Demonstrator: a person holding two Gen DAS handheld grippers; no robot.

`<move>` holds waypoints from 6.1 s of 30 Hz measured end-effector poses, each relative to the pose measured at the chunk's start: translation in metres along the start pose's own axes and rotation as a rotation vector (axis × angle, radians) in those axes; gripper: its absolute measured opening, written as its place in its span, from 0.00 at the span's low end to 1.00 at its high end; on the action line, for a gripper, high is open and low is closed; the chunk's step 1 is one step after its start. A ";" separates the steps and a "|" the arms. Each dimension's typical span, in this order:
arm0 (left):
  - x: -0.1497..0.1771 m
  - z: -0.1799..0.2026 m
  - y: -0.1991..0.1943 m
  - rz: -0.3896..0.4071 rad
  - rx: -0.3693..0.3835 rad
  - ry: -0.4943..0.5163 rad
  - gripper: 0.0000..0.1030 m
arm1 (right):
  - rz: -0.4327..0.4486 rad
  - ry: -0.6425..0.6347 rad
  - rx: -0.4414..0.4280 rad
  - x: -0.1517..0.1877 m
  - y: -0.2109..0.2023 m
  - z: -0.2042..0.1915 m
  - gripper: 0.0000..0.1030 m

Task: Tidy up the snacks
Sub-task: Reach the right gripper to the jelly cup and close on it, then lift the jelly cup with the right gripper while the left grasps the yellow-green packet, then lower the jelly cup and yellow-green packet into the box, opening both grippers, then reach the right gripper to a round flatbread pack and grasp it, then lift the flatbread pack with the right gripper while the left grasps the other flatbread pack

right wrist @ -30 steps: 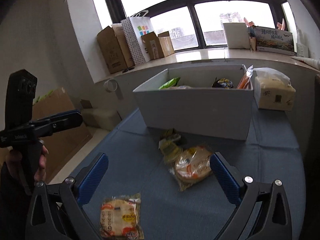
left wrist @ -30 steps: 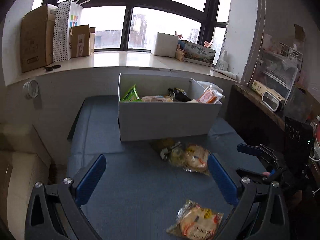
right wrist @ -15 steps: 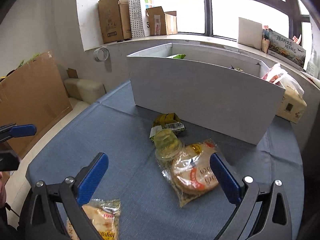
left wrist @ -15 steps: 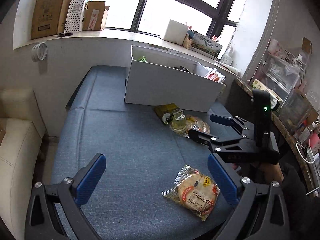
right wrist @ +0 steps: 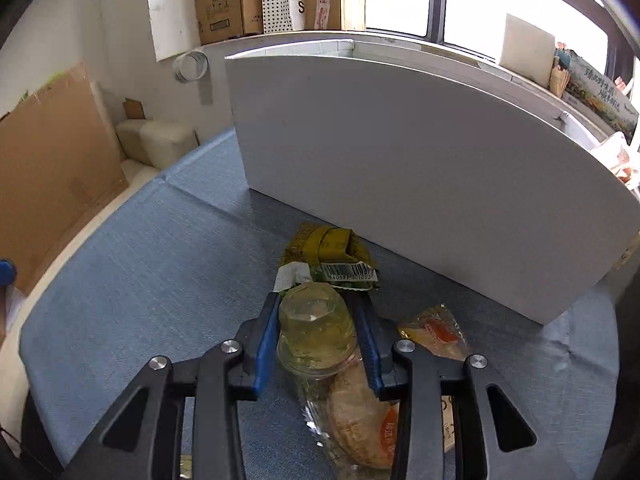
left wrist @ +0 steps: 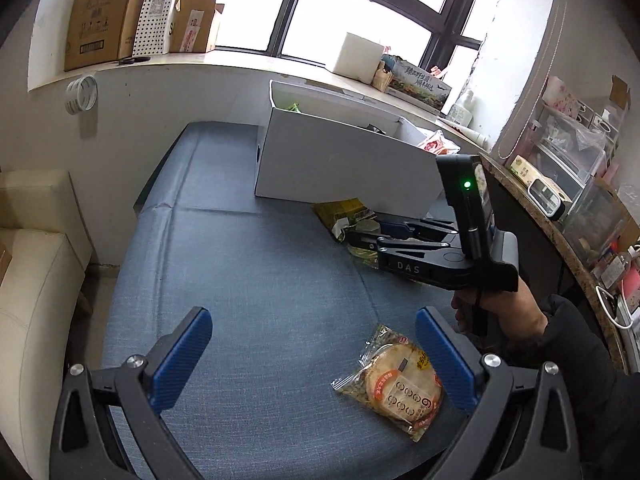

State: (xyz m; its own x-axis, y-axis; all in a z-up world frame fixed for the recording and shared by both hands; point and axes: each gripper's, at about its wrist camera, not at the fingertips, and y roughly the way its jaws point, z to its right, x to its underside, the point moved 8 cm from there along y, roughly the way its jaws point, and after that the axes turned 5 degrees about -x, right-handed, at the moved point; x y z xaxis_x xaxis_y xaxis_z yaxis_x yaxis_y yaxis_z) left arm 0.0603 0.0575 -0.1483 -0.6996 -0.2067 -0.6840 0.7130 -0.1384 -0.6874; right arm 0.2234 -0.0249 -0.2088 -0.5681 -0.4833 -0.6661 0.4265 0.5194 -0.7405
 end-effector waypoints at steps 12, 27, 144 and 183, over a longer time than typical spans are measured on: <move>-0.029 0.036 0.048 -0.066 -0.006 0.086 1.00 | 0.157 0.147 -0.043 0.025 -0.085 0.017 0.37; -0.078 0.066 0.194 -0.225 -0.094 0.131 1.00 | 0.295 0.316 -0.029 0.082 -0.168 0.049 0.37; 0.022 0.063 0.013 -0.061 -0.049 0.208 1.00 | -0.075 0.107 0.071 0.045 -0.012 0.048 1.00; 0.063 0.098 0.066 -0.247 0.033 0.433 0.78 | 0.212 0.314 0.003 0.117 -0.159 0.037 0.79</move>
State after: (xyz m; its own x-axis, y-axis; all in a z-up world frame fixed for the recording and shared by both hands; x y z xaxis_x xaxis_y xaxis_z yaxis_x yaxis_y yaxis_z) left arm 0.0677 -0.0591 -0.2126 -0.7983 0.2561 -0.5452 0.5198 -0.1643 -0.8383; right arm 0.1151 -0.1899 -0.1722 -0.6547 -0.1253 -0.7455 0.5599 0.5821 -0.5896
